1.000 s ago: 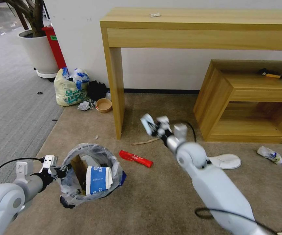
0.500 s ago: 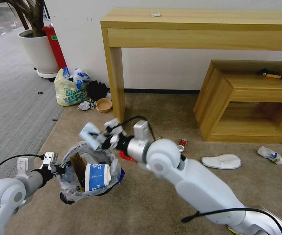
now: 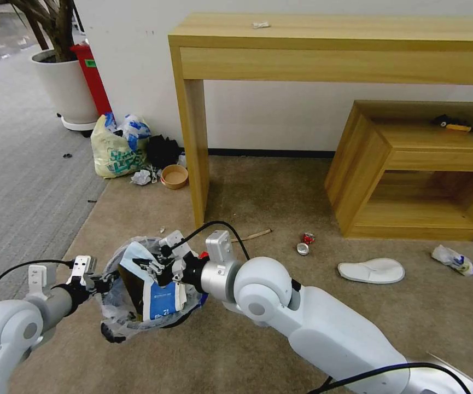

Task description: Pick up the trash bin and place the garbage on the floor into it.

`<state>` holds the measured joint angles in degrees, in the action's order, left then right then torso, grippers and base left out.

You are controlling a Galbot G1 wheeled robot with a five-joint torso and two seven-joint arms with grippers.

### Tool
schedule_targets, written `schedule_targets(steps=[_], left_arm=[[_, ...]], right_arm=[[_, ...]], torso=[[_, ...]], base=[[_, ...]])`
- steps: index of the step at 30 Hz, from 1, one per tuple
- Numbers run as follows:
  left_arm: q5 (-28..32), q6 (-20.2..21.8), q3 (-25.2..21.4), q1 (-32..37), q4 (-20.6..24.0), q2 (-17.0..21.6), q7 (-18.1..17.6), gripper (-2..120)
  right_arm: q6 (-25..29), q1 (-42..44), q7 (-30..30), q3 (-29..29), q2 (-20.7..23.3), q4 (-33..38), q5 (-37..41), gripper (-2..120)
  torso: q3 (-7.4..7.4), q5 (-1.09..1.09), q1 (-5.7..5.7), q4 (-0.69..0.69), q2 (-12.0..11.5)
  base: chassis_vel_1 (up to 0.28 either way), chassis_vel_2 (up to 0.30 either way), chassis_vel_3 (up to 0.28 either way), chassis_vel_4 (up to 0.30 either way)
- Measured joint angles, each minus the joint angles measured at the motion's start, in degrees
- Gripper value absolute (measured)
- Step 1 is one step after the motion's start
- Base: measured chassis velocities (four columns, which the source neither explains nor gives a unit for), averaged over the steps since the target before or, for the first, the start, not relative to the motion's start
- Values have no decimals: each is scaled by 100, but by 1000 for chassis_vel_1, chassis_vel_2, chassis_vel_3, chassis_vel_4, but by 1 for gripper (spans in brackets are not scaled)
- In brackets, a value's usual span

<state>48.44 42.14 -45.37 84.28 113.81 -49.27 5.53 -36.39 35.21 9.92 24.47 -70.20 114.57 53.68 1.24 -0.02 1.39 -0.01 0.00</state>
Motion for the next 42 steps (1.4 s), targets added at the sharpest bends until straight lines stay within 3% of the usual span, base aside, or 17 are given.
schedule_targets(steps=[18,29,32,37,42], left_arm=[[-24,0,-27,27,11,-35,2,0],[-94,0,-72,83,-48,-99,48,0],[-94,0,-123,104,-49,-103,52,0],[-87,0,-148,121,-39,-108,52,0],[-83,0,-182,166,-4,-127,54,0]], right_arm=[[362,99,-97,-245,-104,-185,-438,99],[479,128,-151,-858,-77,-385,-556,100],[609,123,-227,-1239,-39,-842,-726,100],[697,112,-299,-1359,0,-1131,-850,100],[1169,119,-960,-1471,75,-2172,-1720,100]], torso=[[0,0,0,0,0],[0,0,0,1,0],[0,1,0,0,0],[0,1,0,0,0],[0,1,0,0,0]], base=[[0,0,0,0],[0,0,0,0],[0,0,0,0],[0,0,0,0],[0,0,0,0]])
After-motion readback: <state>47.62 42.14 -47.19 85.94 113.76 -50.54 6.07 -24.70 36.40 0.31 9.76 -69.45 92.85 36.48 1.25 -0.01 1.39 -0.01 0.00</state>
